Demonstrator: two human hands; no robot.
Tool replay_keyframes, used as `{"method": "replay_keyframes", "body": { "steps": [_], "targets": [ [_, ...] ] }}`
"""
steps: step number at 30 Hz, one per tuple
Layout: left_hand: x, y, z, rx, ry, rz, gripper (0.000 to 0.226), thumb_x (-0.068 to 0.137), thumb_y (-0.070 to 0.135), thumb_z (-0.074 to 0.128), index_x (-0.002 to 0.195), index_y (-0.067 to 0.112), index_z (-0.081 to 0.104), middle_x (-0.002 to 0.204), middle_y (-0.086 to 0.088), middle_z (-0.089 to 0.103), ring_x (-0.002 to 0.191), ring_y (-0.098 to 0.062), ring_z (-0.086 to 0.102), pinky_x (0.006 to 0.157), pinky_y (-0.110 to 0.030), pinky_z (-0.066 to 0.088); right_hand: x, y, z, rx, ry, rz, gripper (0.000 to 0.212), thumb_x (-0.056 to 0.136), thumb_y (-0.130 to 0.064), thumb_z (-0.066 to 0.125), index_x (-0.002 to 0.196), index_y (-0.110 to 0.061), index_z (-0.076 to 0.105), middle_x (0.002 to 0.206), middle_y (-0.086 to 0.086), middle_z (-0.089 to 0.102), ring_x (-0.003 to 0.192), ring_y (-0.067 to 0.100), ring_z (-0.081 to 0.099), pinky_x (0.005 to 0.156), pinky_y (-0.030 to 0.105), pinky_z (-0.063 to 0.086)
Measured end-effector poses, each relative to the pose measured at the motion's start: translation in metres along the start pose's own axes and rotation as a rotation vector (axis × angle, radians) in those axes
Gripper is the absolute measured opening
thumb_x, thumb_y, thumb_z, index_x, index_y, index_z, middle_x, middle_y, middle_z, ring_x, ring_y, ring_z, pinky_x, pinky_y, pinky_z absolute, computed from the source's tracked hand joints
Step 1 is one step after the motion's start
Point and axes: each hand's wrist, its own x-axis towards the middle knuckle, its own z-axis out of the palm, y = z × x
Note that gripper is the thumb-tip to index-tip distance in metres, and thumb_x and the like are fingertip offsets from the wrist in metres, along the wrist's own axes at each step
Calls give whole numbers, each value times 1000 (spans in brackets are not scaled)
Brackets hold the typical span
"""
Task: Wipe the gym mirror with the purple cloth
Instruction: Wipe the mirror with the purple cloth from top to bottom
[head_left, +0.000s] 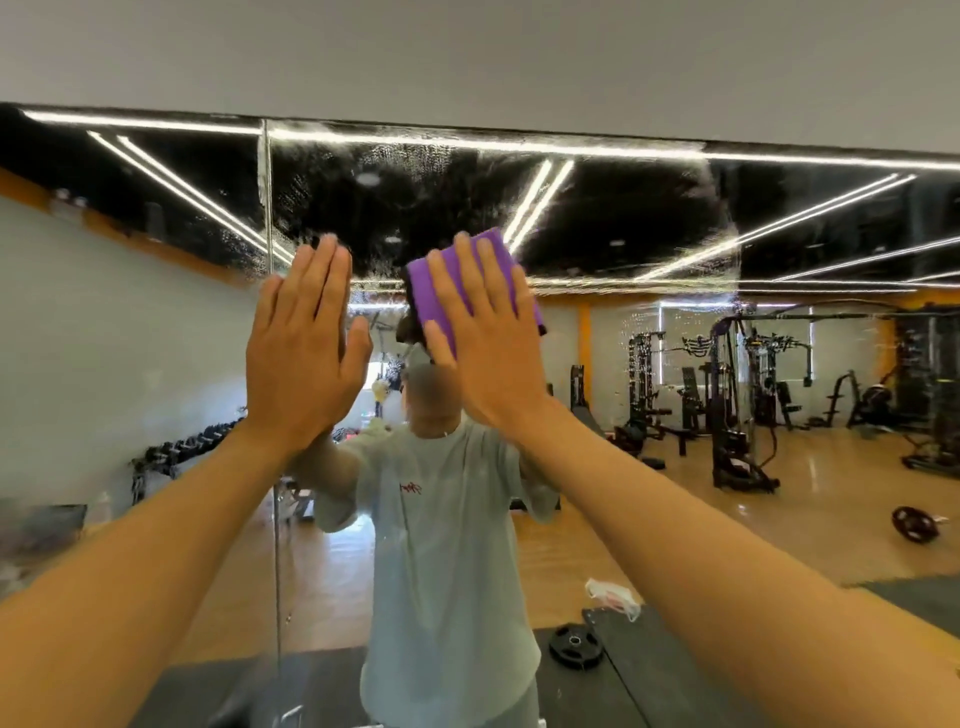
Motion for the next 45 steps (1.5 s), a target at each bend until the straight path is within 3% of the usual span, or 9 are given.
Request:
{"method": "replay_keyframes", "body": {
  "steps": [4, 6, 9, 14, 19, 26, 30, 39, 45],
  "targets": [
    [1, -2, -2, 7, -25, 24, 65, 110, 34, 38, 168, 11, 18, 176, -7, 15, 163, -21, 9, 132, -47, 12, -26, -6, 7, -42, -75, -239, 62, 111, -45, 29, 166, -19, 19, 174, 10, 12, 161, 27, 5, 130, 50, 7],
    [0, -2, -3, 3, -26, 13, 65, 110, 34, 37, 168, 11, 18, 176, -7, 15, 163, -21, 9, 132, -47, 11, -32, 18, 1, -36, -59, -226, 62, 111, -46, 30, 166, -19, 19, 174, 9, 11, 162, 25, 4, 130, 50, 8],
    [0, 0, -4, 8, -26, 18, 65, 109, 34, 34, 167, 11, 19, 175, -7, 16, 163, -21, 9, 132, -48, 12, -37, 72, -9, -41, -3, 28, 65, 110, -44, 32, 167, -17, 16, 174, 10, 8, 162, 27, 3, 130, 50, 8],
    [1, -1, -4, 18, -27, 13, 65, 109, 35, 30, 168, 11, 17, 176, -7, 15, 163, -21, 8, 132, -48, 11, -61, 165, -31, -47, 27, 484, 65, 110, -47, 19, 167, -19, 5, 175, 10, 2, 161, 27, 1, 130, 51, 8],
    [1, 2, -4, 12, -10, 3, 65, 109, 34, 33, 167, 10, 19, 175, -8, 16, 163, -21, 8, 132, -49, 11, -55, 148, -33, -28, 98, 672, 64, 111, -43, 19, 167, -16, 6, 174, 12, 2, 161, 31, 0, 129, 54, 8],
    [-1, 1, -3, 20, -10, 9, 65, 109, 34, 34, 168, 11, 18, 176, -7, 15, 163, -21, 8, 132, -48, 11, -54, 8, 6, -15, -2, 143, 65, 110, -44, 30, 167, -15, 16, 174, 13, 6, 161, 31, 1, 130, 52, 4],
    [-1, -1, -4, 17, -14, 21, 65, 109, 34, 35, 168, 11, 18, 176, -7, 15, 163, -20, 8, 132, -47, 10, -65, 29, 6, -16, -26, -49, 64, 110, -46, 35, 166, -18, 20, 174, 10, 10, 162, 27, 3, 130, 51, 8],
    [-1, 3, -6, 10, -13, 22, 65, 108, 35, 31, 167, 9, 21, 175, -10, 18, 163, -24, 12, 132, -48, 10, -86, 173, -26, -40, 43, 474, 65, 110, -45, 23, 167, -17, 10, 175, 10, 5, 161, 28, 1, 131, 49, 5],
    [3, 6, -13, 33, -59, 5, 66, 107, 38, 31, 166, 8, 21, 174, -11, 19, 162, -26, 12, 132, -47, 7, -80, 172, -35, 6, 45, 654, 65, 110, -43, 21, 167, -15, 6, 174, 14, 2, 161, 32, -1, 129, 54, 3]
  ]
}}
